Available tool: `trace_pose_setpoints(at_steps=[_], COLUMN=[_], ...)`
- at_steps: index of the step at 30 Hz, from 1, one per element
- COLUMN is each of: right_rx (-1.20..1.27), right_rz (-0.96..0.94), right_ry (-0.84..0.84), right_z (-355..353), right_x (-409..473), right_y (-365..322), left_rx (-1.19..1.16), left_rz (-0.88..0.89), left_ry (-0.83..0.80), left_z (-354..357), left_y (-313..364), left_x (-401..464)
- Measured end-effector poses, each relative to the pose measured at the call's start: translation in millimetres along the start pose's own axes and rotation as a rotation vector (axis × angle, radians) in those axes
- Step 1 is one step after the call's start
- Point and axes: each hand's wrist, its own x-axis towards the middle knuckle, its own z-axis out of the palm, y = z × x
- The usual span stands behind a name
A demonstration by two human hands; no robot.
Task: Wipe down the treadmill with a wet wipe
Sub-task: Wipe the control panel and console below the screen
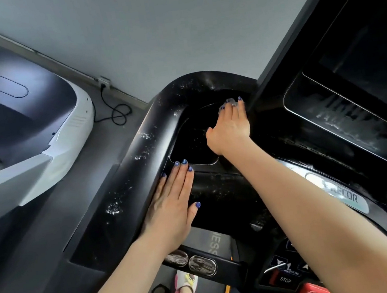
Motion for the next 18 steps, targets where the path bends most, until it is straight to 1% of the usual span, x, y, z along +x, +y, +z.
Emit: trace_pose_setpoints(at_steps=[4, 10, 15, 18], right_rx=[-0.014, 0.212, 0.198, 0.161], right_rz=[-0.041, -0.174, -0.269, -0.285], right_ry=[0.046, 0.142, 0.221, 0.230], right_z=[3.2, 11.5, 24.3, 25.1], right_x=[4.7, 17.3, 17.1, 18.3], right_y=[2.8, -2.7, -7.5, -5.2], left_rx=[0.016, 0.014, -0.028, -0.010], left_rz=[-0.003, -0.006, -0.015, -0.017], left_ry=[0.003, -0.015, -0.002, -0.017], left_z=[-1.5, -6.1, -6.4, -11.2], left_y=[1.1, 2.2, 1.7, 2.8], left_x=[-1.3, -2.4, -15.8, -20.3])
